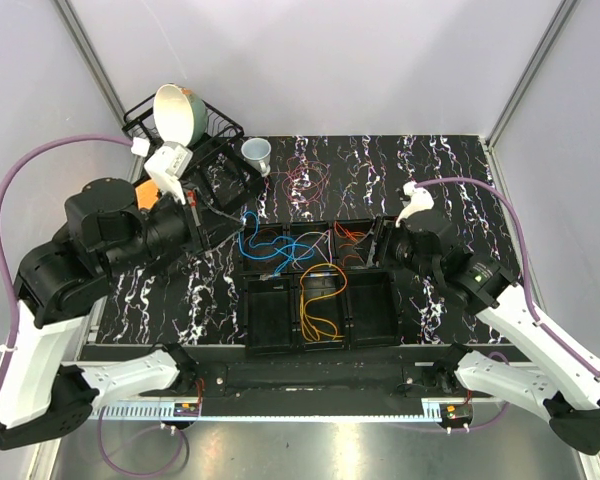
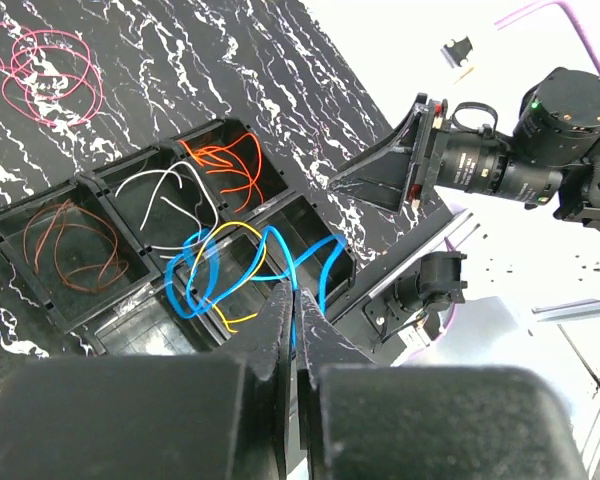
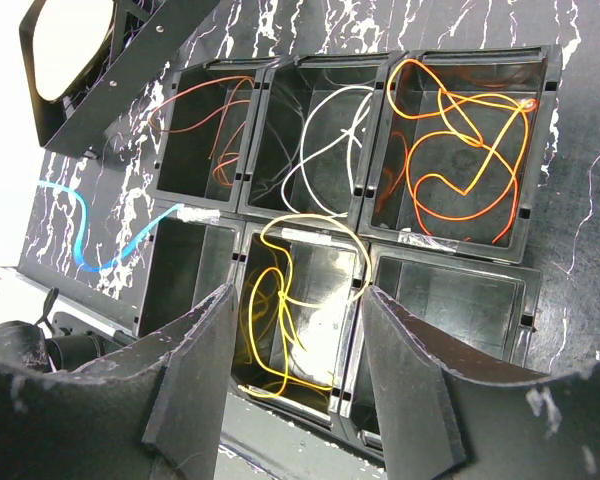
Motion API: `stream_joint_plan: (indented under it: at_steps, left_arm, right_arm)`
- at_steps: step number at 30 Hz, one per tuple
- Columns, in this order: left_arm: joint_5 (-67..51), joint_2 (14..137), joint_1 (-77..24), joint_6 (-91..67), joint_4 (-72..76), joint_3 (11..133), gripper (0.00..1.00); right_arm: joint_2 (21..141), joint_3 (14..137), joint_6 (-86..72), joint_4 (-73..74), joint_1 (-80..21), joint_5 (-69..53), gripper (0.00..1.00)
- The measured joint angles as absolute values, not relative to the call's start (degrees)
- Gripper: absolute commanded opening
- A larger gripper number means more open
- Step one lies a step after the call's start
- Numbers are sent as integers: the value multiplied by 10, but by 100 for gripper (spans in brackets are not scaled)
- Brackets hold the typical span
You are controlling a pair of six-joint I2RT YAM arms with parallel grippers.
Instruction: Untangle the cables
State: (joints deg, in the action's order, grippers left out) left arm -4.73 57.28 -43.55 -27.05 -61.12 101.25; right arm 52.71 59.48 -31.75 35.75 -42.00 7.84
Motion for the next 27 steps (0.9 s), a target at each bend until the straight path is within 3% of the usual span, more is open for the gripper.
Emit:
stream_joint_plan:
  at_steps: [6,16,27]
  left_arm:
    - [-48,537,-435,-281,-593,938,0]
    - [-54,365,-436,-391,-579,583,0]
    - [-12,353,-435,-432,-571,501,0]
  right_arm:
    - [526,594,-317,355,-420,78,59]
    - [524,588,-317,354,-420,72,59]
    - [548,588,-320,353,-420,62,58]
